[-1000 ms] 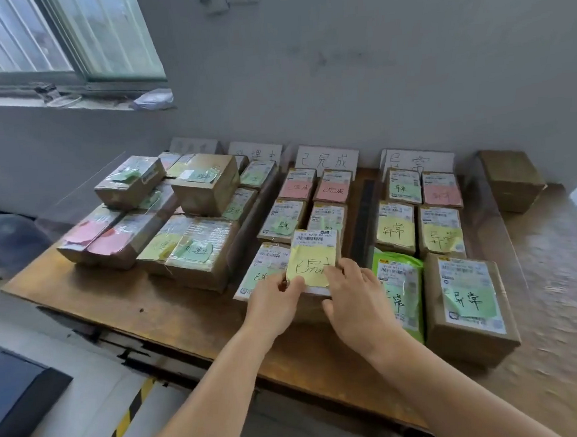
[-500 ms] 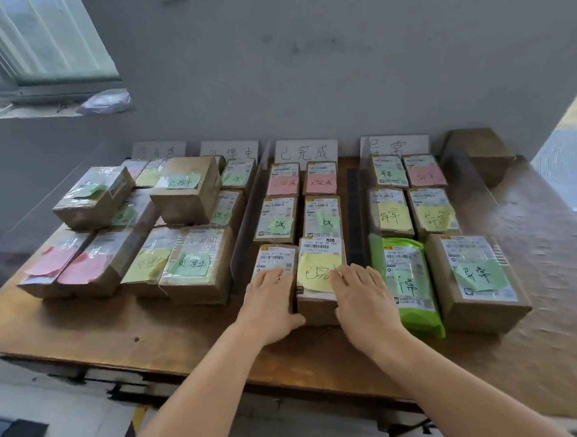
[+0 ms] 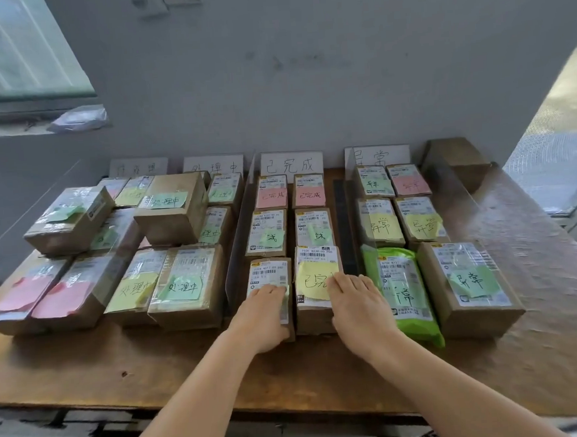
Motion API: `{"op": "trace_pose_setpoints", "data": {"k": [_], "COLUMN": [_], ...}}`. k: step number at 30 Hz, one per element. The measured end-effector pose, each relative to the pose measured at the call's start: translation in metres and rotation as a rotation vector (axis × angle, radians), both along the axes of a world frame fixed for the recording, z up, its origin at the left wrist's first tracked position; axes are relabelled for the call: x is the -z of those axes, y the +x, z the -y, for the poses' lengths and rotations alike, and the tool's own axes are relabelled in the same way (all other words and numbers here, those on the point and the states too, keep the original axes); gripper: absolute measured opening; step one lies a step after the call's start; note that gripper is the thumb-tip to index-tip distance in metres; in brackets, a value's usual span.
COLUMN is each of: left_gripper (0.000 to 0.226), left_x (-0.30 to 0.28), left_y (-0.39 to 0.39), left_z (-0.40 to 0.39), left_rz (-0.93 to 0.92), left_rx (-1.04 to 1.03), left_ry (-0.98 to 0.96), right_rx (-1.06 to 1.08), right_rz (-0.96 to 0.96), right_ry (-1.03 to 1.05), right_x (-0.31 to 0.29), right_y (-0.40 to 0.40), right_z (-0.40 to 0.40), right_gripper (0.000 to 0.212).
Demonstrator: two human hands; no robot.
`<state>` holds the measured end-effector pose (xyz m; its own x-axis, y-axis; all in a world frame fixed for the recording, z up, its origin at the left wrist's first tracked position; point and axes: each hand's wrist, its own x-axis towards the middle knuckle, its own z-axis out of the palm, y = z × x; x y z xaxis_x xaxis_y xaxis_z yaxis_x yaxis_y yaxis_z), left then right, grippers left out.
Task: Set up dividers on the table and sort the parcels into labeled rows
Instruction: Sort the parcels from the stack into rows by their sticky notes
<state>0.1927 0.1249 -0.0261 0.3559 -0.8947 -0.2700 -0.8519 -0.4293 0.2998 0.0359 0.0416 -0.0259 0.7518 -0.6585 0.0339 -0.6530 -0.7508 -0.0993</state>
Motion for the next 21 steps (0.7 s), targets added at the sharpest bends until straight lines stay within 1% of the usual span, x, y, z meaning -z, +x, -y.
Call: {"op": "trace_pose_setpoints", "data": {"k": [2,4,8,11,14,17,21], "left_gripper": [0.079,0.076,0.070,0.070,0.070,0.069,0.070], "left_x": [-0.014,-0.030,-0.059,-0.074,-0.084,-0.090,-0.092], "left_y": [0.002,0.004,-0.011,-0.034,-0.057,-0.083,-0.122], "left_z": [0.003,0.008,0.028,0.050,0.077,0.111,0.168], "left_rz": [-0.054,-0.088,-0.048,0.003,0.041,0.077,0.103], "left_rx": [-0.008,-0.022,0.002,0.052,0.111,0.150,0.183], "left_ry": [-0.003,-0.063,-0.238,-0.335,-0.387,-0.391,-0.347], "right_rx": [-0.017,-0.025,-0.001,0.046,0.072,0.099,0.112], "right_rz": [-0.001,0.031,0.110,0.159,0.207,0.215,0.211], "right_ry": [0.017,0.031,0.028,0.022,-0.008,-0.031,-0.031], "right_x": [-0.005,-0.012,-0.031,-0.044,-0.055,-0.063,-0.070], "right_y": [0.000,-0.002,-0.011,-0.027,-0.051,-0.079,-0.122], "right_z": [0.003,0.007,0.022,0.043,0.070,0.105,0.160], "right_gripper": [0.071,0.083,0.094,0.092,0.088,0.084,0.079]}}
